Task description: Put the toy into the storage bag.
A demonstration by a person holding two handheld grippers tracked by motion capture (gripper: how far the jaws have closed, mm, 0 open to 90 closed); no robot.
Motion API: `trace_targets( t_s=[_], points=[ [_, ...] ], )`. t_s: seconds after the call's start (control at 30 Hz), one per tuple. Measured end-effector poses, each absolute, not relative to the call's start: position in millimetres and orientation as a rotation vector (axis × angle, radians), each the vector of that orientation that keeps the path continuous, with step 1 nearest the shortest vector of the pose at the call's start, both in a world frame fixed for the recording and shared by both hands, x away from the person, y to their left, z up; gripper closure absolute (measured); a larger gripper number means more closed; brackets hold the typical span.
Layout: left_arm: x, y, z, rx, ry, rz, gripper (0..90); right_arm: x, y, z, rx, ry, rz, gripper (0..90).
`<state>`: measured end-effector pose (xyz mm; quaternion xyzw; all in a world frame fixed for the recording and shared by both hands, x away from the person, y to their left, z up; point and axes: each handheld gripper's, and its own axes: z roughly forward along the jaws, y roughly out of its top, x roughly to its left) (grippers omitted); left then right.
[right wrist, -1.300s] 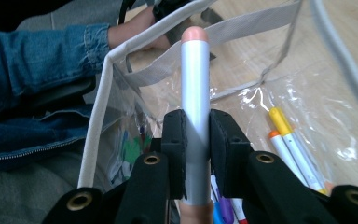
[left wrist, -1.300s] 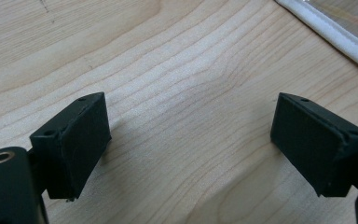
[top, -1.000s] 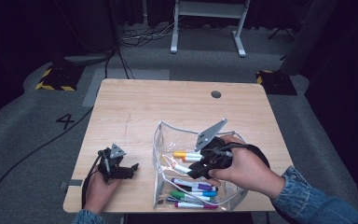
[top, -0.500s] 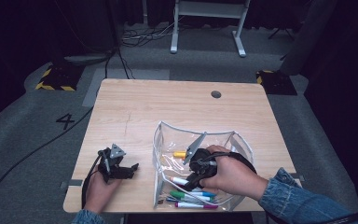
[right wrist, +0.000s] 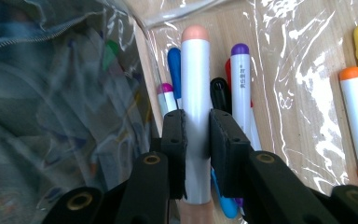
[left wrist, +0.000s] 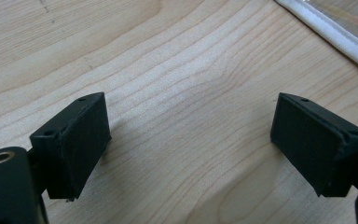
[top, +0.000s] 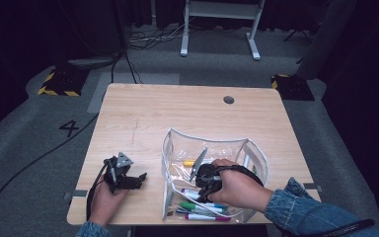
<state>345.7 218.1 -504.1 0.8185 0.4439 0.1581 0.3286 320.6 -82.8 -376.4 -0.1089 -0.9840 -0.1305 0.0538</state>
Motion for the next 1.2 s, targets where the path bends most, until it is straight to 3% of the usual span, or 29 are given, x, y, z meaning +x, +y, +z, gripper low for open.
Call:
trace_targets(
  t_s=[0.17, 0.3, 0.47, 1.2],
  points=[
    [345.7, 218.1, -504.1, 2.143, 1.162, 0.414, 11.9, 319.4, -80.5, -383.6, -0.316, -2.998, -0.39, 75.4],
    [345.9, 218.3, -503.9, 2.145, 1.16, 0.412, 11.9, 323.3, -80.8, -385.1, -0.31, -3.032, -0.464, 51.8],
    [345.9, 218.4, -503.9, 2.146, 1.16, 0.411, 11.9, 330.3, -87.4, -371.6, -0.355, -3.054, -0.591, 46.8],
    [346.2, 218.5, -503.8, 2.149, 1.156, 0.413, 11.9, 335.5, -176.9, -290.0, -0.699, -2.98, -1.102, 46.8]
  ],
)
